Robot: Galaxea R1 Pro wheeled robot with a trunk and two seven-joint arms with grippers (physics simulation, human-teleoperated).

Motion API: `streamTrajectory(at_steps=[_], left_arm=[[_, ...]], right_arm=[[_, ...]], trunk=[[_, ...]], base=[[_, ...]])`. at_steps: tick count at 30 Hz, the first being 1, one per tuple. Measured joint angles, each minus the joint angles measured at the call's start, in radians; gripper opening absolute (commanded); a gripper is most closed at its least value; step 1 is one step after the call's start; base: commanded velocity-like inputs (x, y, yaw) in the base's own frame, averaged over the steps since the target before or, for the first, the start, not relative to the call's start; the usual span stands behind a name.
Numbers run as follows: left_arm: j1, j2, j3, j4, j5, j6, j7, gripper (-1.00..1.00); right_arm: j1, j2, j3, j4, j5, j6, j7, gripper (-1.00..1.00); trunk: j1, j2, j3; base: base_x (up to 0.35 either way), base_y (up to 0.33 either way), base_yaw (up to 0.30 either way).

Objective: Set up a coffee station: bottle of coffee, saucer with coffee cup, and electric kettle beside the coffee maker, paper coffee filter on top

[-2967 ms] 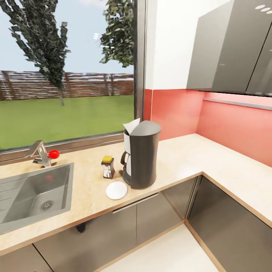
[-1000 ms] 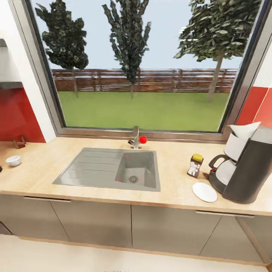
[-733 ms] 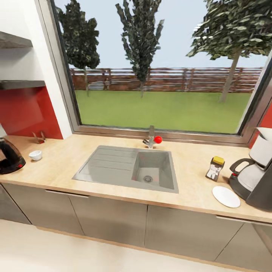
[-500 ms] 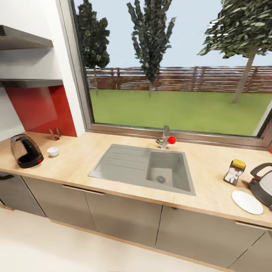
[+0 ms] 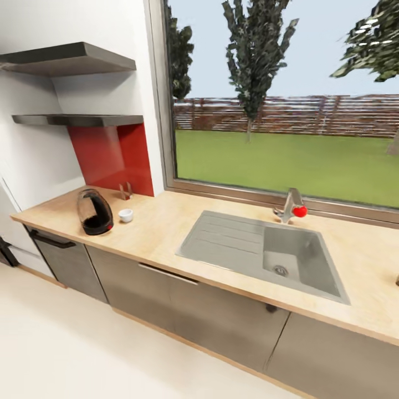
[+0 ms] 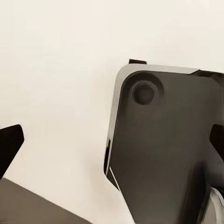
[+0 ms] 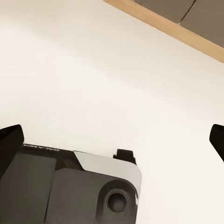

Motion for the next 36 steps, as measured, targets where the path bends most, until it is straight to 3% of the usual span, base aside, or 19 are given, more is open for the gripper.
streamTrajectory(at_steps=[11, 19, 36], left_arm=[[0.000, 0.000, 0.001, 0.000, 0.000, 0.000, 0.000, 1.00], [0.000, 0.000, 0.001, 0.000, 0.000, 0.000, 0.000, 1.00], [0.000, 0.002, 0.001, 0.001, 0.000, 0.000, 0.000, 1.00]], right_arm=[[0.000, 0.000, 0.000, 0.001, 0.001, -0.001, -0.002, 1.00], [0.000, 0.001, 0.004, 0.053, 0.007, -0.003, 0.001, 1.00], [0.000, 0.001, 0.004, 0.056, 0.006, -0.002, 0.003, 1.00]], trunk=[[0.000, 0.000, 0.000], [0.000, 0.000, 0.000], [0.000, 0.000, 0.000]], base=[[0.092, 0.327, 0.261], [0.093, 0.327, 0.028], [0.093, 0.327, 0.000]])
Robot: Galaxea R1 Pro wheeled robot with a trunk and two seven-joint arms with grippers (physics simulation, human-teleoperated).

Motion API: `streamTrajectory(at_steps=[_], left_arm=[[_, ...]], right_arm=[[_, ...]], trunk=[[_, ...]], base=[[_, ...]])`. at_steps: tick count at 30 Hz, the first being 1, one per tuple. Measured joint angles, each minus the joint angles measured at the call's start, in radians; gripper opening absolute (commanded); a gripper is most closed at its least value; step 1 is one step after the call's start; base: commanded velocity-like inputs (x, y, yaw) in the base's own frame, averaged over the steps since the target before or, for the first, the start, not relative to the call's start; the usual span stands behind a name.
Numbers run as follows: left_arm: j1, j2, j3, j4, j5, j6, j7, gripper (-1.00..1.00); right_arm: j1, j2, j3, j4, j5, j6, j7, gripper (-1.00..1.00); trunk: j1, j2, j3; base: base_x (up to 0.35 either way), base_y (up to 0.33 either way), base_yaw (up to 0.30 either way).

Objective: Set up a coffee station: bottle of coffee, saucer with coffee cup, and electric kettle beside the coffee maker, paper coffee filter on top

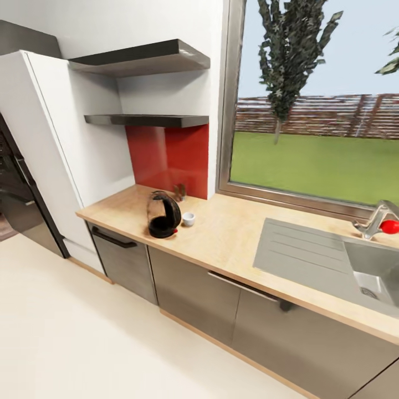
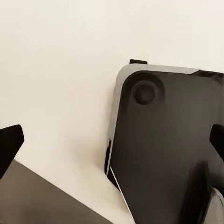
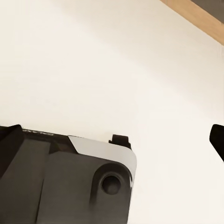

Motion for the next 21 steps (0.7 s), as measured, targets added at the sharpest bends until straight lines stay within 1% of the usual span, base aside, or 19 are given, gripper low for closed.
streamTrajectory(at_steps=[13, 21], left_arm=[[0.000, 0.000, 0.000, 0.000, 0.000, 0.000, 0.000, 1.00], [0.000, -0.001, 0.000, 0.001, 0.000, -0.001, 0.000, 1.00]], right_arm=[[0.000, 0.000, 0.000, 0.000, -0.001, -0.001, 0.000, 1.00], [0.000, 0.000, -0.003, 0.000, -0.004, 0.000, -0.003, 1.00]], trunk=[[0.000, 0.000, 0.000], [0.000, 0.000, 0.000]], base=[[0.094, 0.327, 0.000], [0.141, 0.327, 0.000]])
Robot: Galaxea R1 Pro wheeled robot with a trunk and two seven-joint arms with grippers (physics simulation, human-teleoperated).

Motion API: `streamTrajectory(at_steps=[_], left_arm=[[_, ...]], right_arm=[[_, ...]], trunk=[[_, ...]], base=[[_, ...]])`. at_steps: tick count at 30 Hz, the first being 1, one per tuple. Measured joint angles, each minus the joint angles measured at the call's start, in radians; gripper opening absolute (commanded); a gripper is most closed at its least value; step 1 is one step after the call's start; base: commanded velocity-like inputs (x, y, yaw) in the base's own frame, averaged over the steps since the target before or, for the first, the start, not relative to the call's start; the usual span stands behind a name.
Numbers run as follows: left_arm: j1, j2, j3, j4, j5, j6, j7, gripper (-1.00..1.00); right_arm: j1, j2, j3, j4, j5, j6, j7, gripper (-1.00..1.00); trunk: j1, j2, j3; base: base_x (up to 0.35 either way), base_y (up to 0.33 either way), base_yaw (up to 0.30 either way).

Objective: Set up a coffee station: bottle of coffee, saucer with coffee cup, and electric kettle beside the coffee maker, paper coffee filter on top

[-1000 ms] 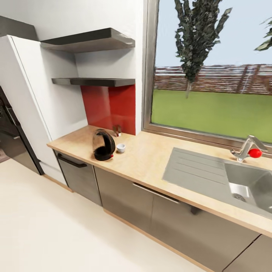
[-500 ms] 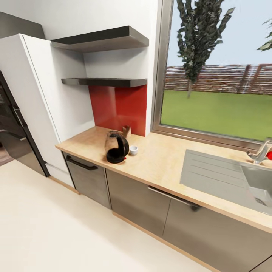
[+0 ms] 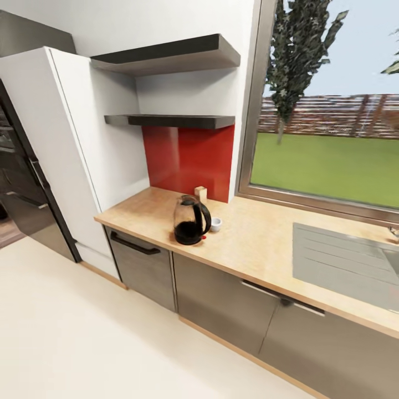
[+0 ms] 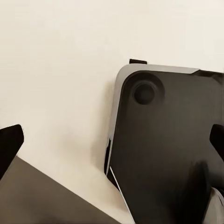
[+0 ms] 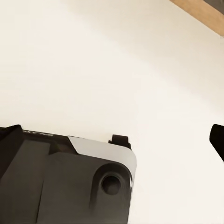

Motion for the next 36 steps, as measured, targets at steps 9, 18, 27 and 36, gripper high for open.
streamTrajectory(at_steps=[9, 18, 27, 36], left_arm=[[0.000, -0.001, -0.001, 0.000, 0.000, 0.001, 0.000, 1.00], [0.000, -0.001, -0.001, 0.000, 0.000, 0.001, 0.000, 1.00], [0.000, 0.003, -0.001, 0.002, 0.000, 0.001, 0.001, 1.00], [0.000, 0.011, -0.005, 0.003, 0.000, 0.001, 0.001, 1.00]], right_arm=[[0.000, 0.000, -0.001, -0.001, -0.002, -0.001, 0.000, 1.00], [0.000, 0.000, -0.002, -0.002, -0.003, -0.001, -0.001, 1.00], [0.000, 0.008, -0.002, -0.068, -0.001, -0.003, -0.004, 1.00], [-0.002, 0.029, 0.000, -0.457, 0.006, -0.002, -0.003, 1.00]], trunk=[[0.000, 0.000, 0.001], [0.000, 0.000, 0.005], [0.000, 0.000, 0.007], [0.000, 0.000, 0.007]], base=[[0.150, 0.320, -0.060], [0.121, 0.158, -0.274], [0.008, 0.008, -0.094], [0.000, 0.000, -0.003]])
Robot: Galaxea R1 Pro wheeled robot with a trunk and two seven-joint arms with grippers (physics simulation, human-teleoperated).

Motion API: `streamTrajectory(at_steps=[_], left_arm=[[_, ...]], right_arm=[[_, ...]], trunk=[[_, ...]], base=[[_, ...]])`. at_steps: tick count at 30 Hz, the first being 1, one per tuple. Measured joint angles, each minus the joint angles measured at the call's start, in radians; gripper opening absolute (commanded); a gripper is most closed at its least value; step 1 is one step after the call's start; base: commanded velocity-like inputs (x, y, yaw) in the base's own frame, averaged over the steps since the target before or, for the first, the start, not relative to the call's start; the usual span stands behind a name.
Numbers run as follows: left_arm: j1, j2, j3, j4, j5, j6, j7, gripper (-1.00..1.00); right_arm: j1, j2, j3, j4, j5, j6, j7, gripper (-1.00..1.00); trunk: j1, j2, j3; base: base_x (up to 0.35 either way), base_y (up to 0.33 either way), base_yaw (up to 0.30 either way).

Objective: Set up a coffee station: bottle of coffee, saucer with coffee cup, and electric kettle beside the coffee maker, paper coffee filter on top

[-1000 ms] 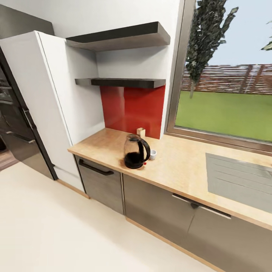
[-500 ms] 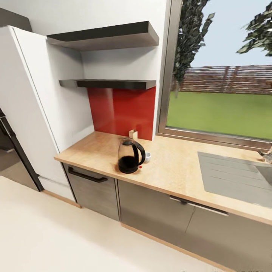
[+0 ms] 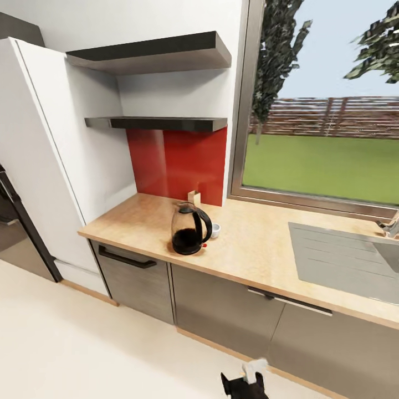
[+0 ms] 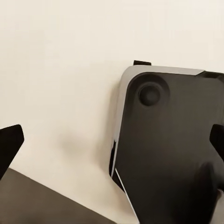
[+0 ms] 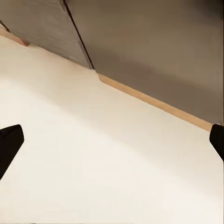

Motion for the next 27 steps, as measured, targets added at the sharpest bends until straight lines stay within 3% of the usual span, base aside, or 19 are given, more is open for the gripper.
streamTrajectory(at_steps=[2, 4, 8, 9, 11, 12, 15, 19, 22, 27], left_arm=[[0.000, 0.000, -0.001, 0.000, -0.004, 0.000, 0.000, 1.00], [0.000, 0.001, -0.004, 0.000, -0.010, 0.001, 0.000, 1.00], [0.000, 0.002, -0.010, 0.000, -0.013, 0.005, 0.000, 1.00], [0.000, 0.002, -0.011, 0.000, -0.015, 0.006, 0.000, 1.00], [0.001, 0.003, -0.011, 0.004, -0.015, 0.007, 0.001, 1.00], [0.002, 0.007, -0.011, 0.010, -0.015, 0.009, 0.003, 1.00], [0.004, 0.011, -0.012, 0.015, -0.015, 0.017, 0.007, 1.00], [0.005, 0.014, -0.012, 0.029, -0.014, 0.021, 0.009, 1.00], [0.005, 0.015, -0.013, 0.035, -0.014, 0.021, 0.010, 1.00], [0.005, 0.016, -0.012, 0.047, -0.013, 0.022, 0.011, 1.00]], right_arm=[[0.000, 0.000, 0.001, -0.127, 0.000, 0.000, -0.001, 1.00], [-0.001, 0.001, 0.002, -0.337, 0.005, 0.000, -0.001, 1.00], [-0.001, 0.000, 0.001, -0.515, 0.006, 0.001, -0.001, 1.00], [-0.001, -0.005, -0.002, -0.610, 0.007, 0.001, 0.000, 1.00], [-0.001, -0.010, -0.005, -0.708, 0.007, 0.002, 0.002, 1.00], [-0.004, -0.014, -0.032, -0.777, 0.007, 0.005, 0.005, 1.00], [-0.013, -0.022, -0.123, -0.818, 0.007, 0.044, 0.067, 1.00], [-0.018, -0.086, -0.223, -0.864, 0.006, 0.130, 0.306, 1.00], [-0.020, -0.103, -0.250, -0.876, 0.007, 0.166, 0.378, 1.00], [-0.021, -0.109, -0.259, -0.877, 0.008, 0.179, 0.401, 1.00]], trunk=[[0.000, 0.000, 0.000], [0.000, 0.000, 0.000], [0.000, 0.000, 0.000], [0.000, 0.000, 0.000], [0.000, 0.000, 0.000], [0.000, 0.000, 0.000], [0.000, 0.000, 0.000], [0.000, 0.000, 0.000], [-0.001, 0.000, 0.000], [-0.001, 0.000, 0.000]], base=[[0.000, 0.000, 0.000], [0.000, 0.000, 0.000], [0.000, 0.000, 0.000], [0.000, 0.000, 0.000], [0.000, 0.000, 0.000], [0.000, 0.000, 0.000], [0.014, 0.000, 0.000], [0.181, 0.000, 0.000], [0.306, -0.031, 0.000], [0.331, -0.066, 0.000]])
